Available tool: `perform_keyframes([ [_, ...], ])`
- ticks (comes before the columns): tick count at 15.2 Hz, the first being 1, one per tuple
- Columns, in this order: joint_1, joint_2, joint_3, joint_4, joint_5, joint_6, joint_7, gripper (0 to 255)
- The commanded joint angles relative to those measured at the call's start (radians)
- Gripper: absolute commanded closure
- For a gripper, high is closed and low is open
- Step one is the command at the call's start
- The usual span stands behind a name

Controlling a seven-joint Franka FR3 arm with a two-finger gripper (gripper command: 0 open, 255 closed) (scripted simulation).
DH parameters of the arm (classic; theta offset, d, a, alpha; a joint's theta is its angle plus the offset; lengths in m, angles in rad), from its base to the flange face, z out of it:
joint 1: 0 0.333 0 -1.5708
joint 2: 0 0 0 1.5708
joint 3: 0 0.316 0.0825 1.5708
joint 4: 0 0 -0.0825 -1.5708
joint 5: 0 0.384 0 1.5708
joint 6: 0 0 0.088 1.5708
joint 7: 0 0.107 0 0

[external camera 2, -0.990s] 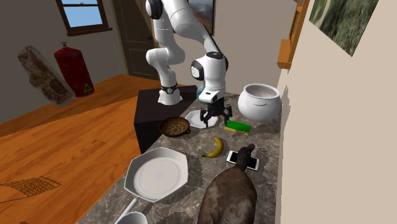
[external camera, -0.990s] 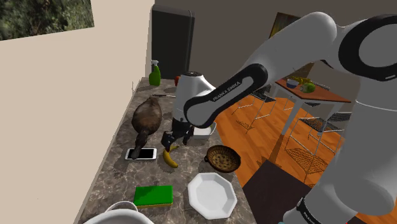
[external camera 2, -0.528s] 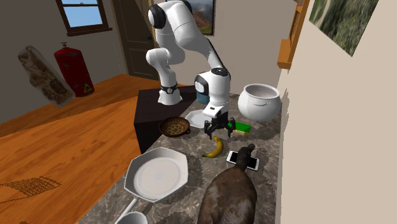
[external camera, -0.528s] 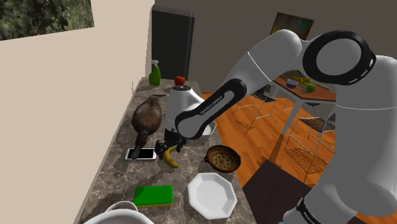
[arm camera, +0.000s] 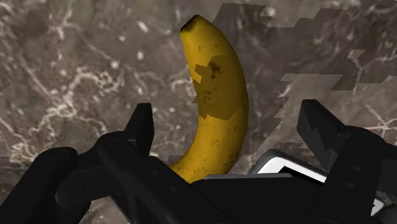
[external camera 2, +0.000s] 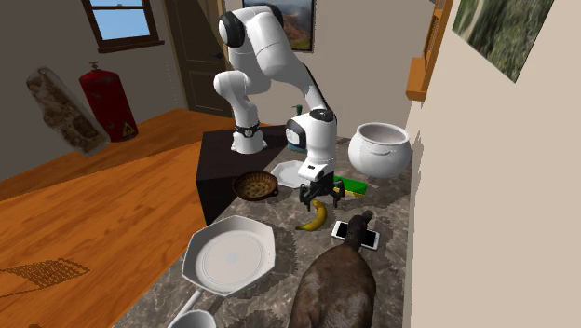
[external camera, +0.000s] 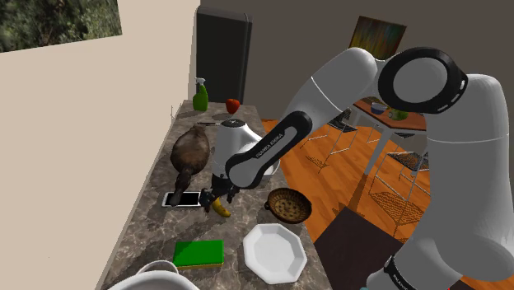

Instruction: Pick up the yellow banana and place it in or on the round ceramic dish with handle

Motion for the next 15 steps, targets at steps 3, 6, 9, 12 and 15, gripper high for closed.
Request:
perform_keyframes([
  [3,0.0,0.001,0.0,0.0,0.0,0.001,0.0,0],
  [6,0.0,0.001,0.0,0.0,0.0,0.001,0.0,255],
  [9,0.0,0.001,0.0,0.0,0.0,0.001,0.0,255],
  [12,0.0,0.001,0.0,0.0,0.0,0.001,0.0,255],
  [15,-0.003,-0.01,0.003,-0.001,0.004,-0.009,-0.002,255],
])
